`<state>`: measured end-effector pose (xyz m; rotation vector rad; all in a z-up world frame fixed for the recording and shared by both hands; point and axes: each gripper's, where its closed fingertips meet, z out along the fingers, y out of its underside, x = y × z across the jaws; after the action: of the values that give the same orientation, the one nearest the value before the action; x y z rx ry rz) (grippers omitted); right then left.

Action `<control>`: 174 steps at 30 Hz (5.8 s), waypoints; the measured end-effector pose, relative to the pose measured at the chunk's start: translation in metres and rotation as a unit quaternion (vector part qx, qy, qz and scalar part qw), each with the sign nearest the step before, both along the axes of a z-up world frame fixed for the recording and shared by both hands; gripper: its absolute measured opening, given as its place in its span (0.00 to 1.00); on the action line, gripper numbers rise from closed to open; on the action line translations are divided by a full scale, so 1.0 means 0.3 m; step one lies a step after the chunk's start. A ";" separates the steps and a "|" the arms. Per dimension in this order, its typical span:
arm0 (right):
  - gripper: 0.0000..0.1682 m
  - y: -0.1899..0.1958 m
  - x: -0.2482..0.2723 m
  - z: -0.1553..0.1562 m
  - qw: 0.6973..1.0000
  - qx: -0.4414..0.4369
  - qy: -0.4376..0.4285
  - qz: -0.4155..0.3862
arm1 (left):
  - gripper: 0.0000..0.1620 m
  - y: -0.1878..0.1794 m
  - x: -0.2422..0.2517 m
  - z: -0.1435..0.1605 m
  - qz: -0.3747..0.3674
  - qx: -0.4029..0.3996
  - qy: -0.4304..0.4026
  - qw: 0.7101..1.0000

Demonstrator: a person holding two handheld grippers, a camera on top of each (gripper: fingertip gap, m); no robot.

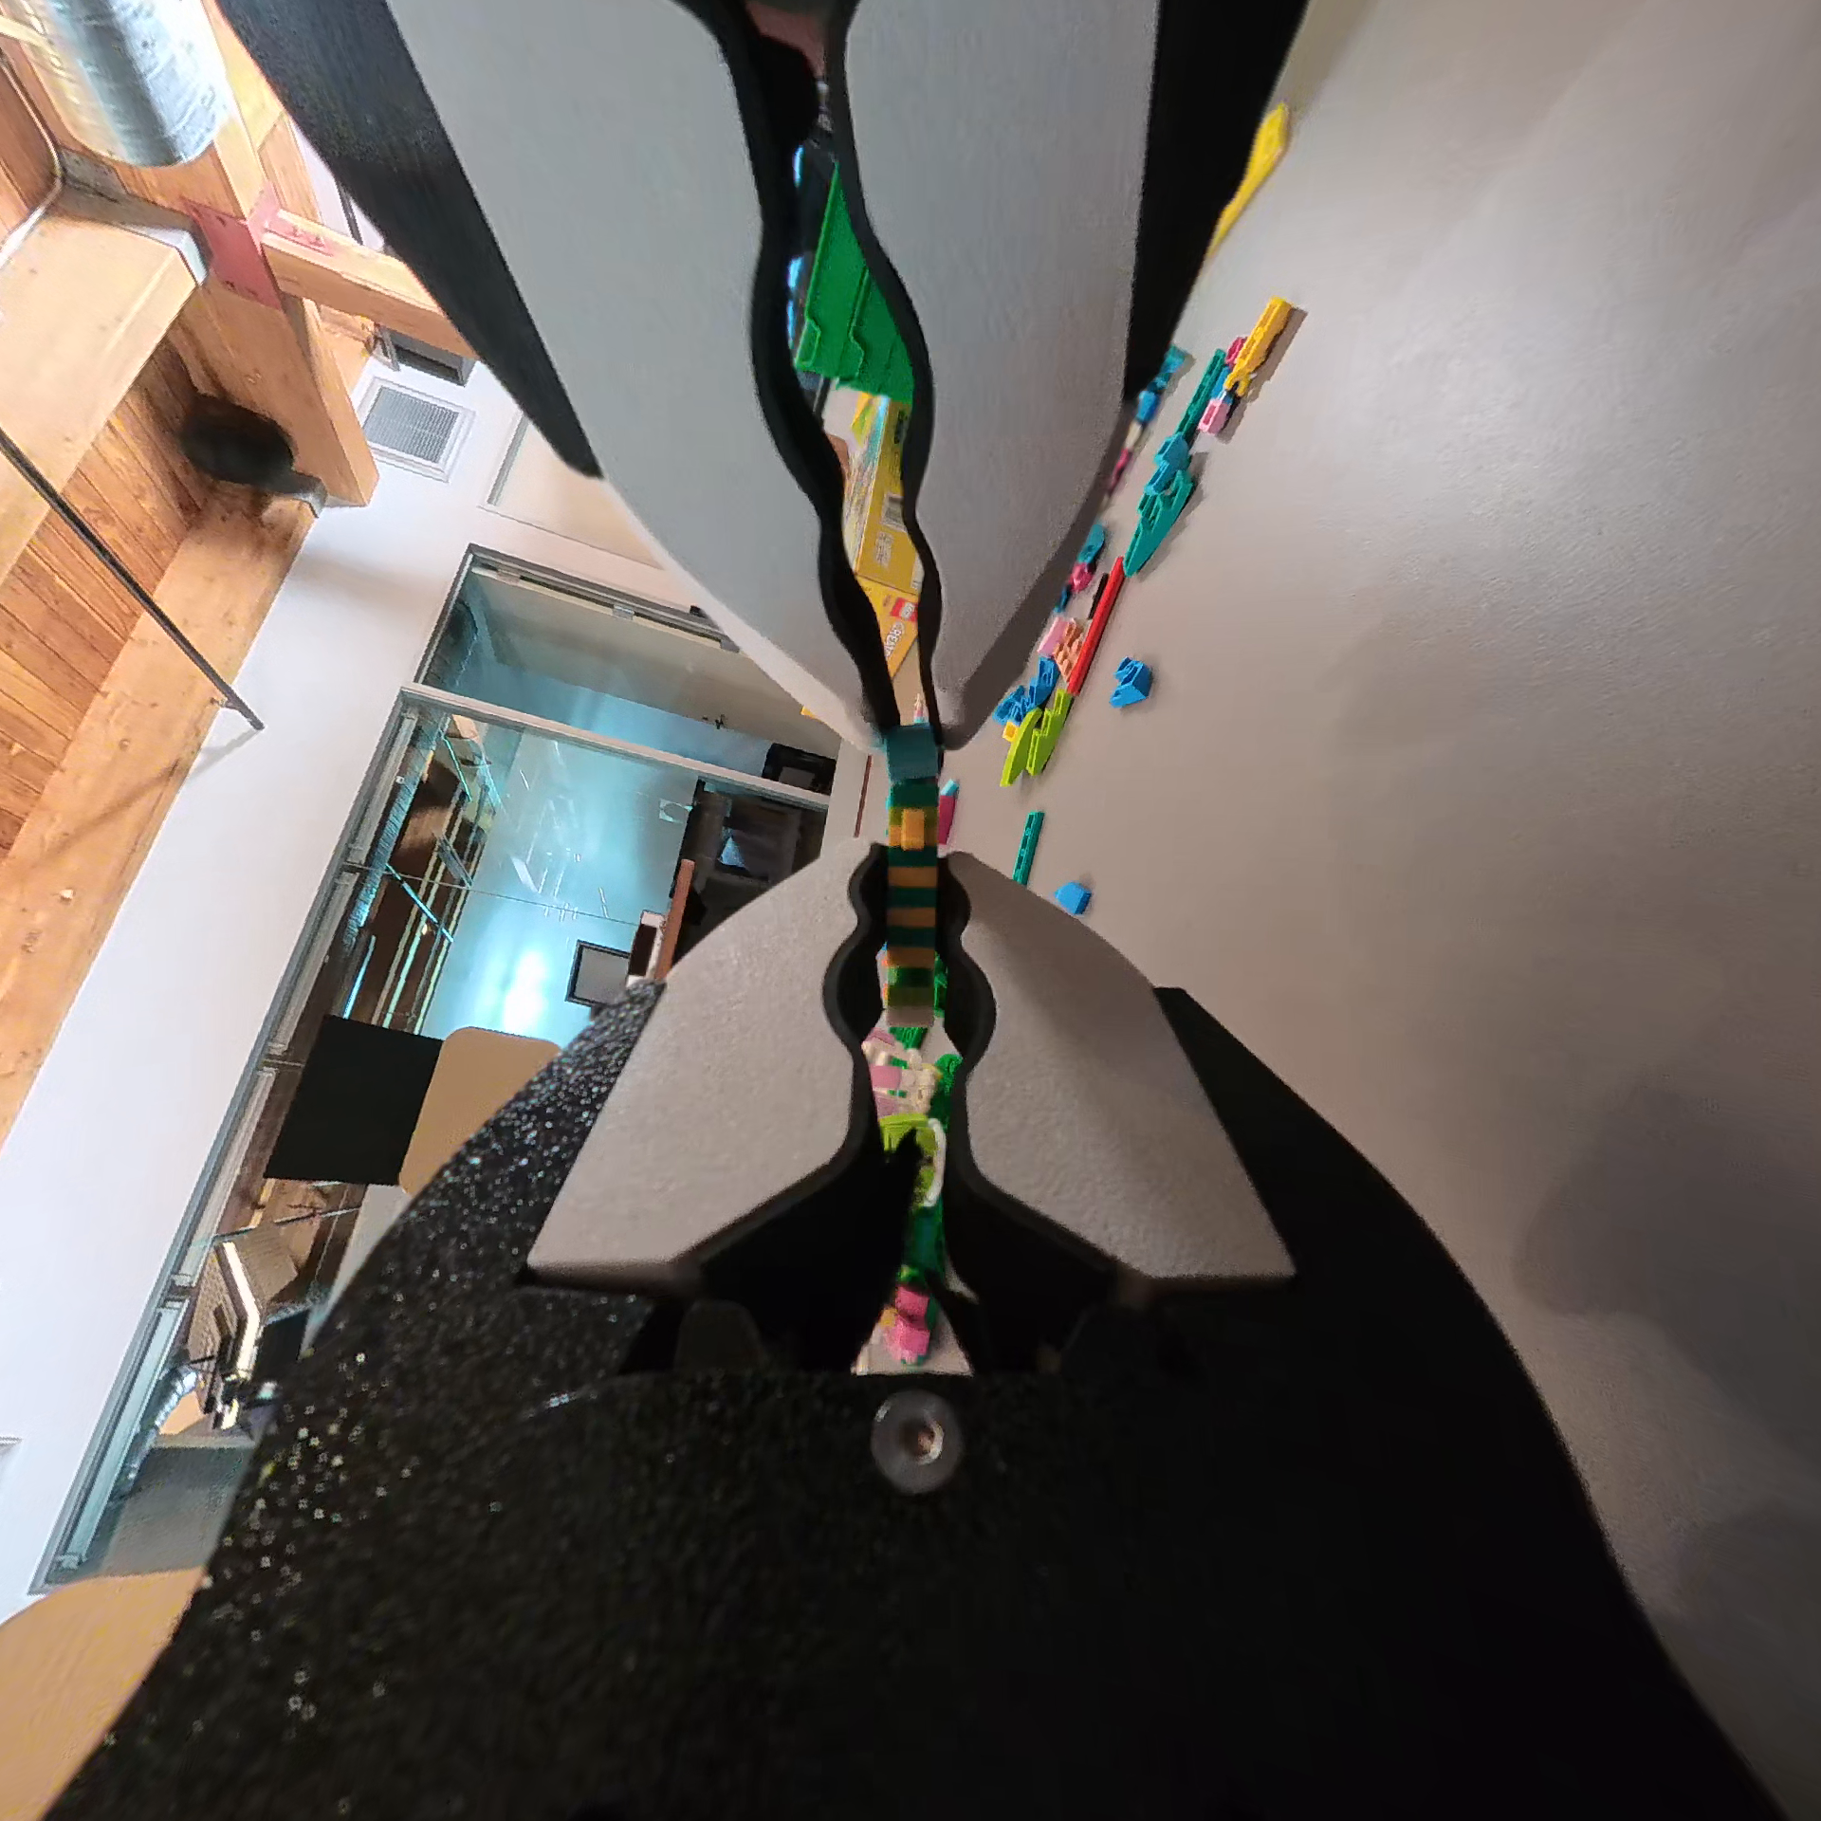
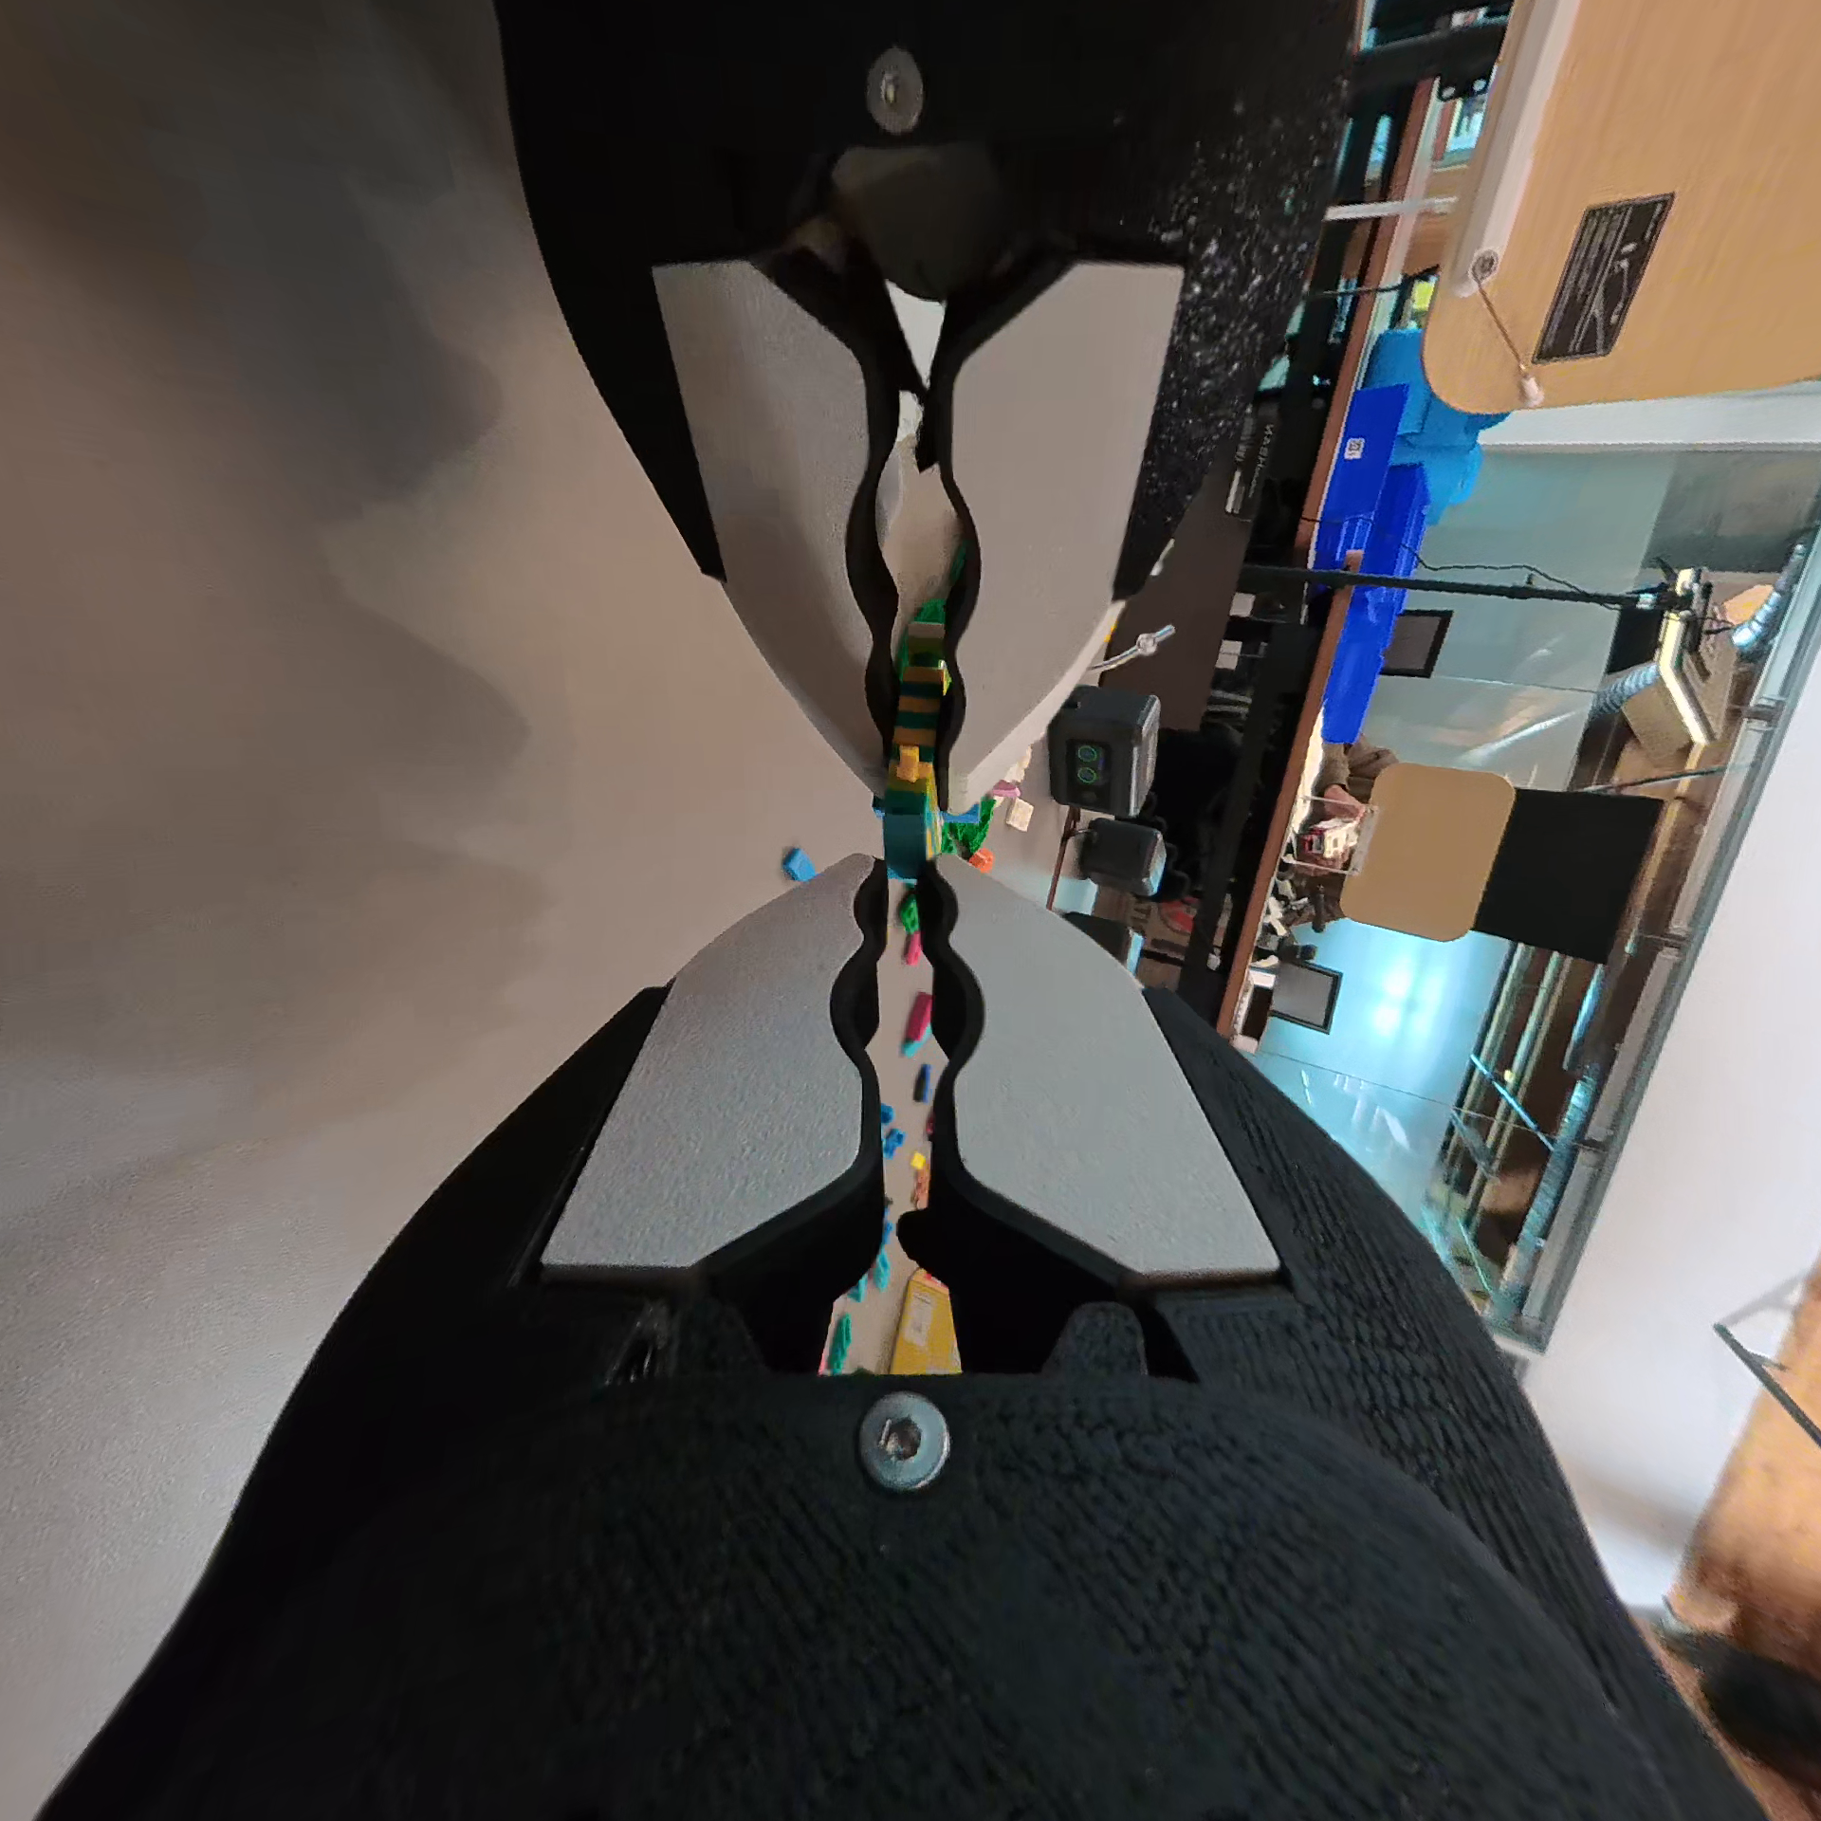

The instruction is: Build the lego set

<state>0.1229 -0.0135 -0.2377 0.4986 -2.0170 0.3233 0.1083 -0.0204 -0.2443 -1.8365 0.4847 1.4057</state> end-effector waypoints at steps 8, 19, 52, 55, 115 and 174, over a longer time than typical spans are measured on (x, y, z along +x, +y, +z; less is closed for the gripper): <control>0.02 -0.006 -0.019 0.006 0.999 0.007 0.025 -0.023 | 0.04 -0.006 -0.017 0.002 0.014 0.008 -0.010 1.000; 0.03 0.000 -0.053 -0.013 0.998 -0.025 0.002 -0.054 | 0.05 -0.003 -0.048 -0.034 0.006 0.027 -0.098 0.995; 0.32 -0.140 -0.122 0.078 0.987 -0.153 -0.042 -0.032 | 0.05 -0.033 -0.028 0.111 -0.208 0.398 -0.697 0.559; 0.32 -0.135 -0.123 0.065 0.989 -0.140 -0.039 -0.036 | 0.05 -0.029 -0.031 0.097 -0.193 0.394 -0.694 0.571; 0.32 -0.083 -0.085 -0.039 0.985 -0.096 -0.133 -0.052 | 0.05 0.011 0.005 0.007 -0.149 0.293 -0.685 0.650; 0.32 -0.100 -0.073 -0.052 0.989 -0.093 -0.113 -0.002 | 0.05 0.023 0.039 -0.045 -0.125 0.237 -0.710 0.651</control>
<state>0.1010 -0.0434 -0.2534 0.3547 -2.1793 0.5817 0.1200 -0.0133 -0.2579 -1.7129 -0.4300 -0.3560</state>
